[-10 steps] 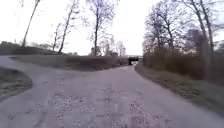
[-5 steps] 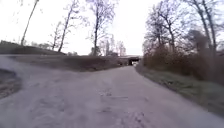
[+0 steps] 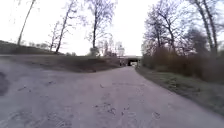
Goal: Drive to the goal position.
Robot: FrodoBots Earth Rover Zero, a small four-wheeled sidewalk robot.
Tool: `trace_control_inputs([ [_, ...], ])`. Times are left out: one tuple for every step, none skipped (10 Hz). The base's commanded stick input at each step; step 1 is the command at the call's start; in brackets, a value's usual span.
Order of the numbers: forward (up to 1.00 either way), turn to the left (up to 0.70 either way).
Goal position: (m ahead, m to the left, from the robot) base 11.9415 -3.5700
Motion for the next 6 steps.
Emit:
trace_control_inputs([
  [1.0,0.01],
  [1.0,0.01],
  [1.0,0.01],
  [1.0,0.01],
  [1.0,0.01],
  [1.0,0.01],
])
